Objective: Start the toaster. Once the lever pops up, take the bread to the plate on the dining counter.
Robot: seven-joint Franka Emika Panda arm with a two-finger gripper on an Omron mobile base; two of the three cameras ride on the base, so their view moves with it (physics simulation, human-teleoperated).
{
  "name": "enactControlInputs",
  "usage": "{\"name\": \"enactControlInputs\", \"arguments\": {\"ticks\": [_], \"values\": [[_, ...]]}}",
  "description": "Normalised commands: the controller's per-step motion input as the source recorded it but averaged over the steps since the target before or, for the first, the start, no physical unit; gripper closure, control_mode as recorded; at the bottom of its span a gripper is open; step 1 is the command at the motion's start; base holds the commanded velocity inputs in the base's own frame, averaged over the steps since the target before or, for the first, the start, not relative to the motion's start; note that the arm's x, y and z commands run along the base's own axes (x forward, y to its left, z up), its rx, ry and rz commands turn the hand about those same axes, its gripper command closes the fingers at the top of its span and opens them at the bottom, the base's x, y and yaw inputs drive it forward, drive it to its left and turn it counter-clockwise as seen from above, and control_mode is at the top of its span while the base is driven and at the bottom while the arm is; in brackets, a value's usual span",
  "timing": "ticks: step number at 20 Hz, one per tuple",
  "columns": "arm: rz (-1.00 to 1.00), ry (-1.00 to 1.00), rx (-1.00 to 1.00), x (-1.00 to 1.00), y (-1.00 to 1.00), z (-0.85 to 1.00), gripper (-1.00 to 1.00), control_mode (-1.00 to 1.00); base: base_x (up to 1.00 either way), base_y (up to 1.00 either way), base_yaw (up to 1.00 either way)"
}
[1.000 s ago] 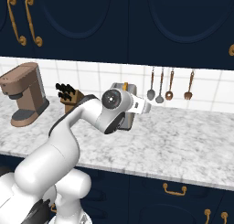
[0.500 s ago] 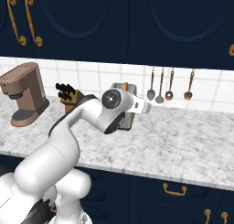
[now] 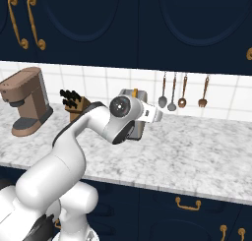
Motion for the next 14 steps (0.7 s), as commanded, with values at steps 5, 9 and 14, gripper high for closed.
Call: {"name": "enactControlInputs", "arguments": {"ticks": [5,9,14], "values": [[0.0,0.0,0.0,0.0,0.0,0.0,-1.0,-1.0,0.0,0.0,0.0],[0.0,0.0,0.0,0.0,0.0,0.0,-1.0,-1.0,0.0,0.0,0.0],[0.0,0.0,0.0,0.0,0.0,0.0,-1.0,-1.0,0.0,0.0,0.0]]}}
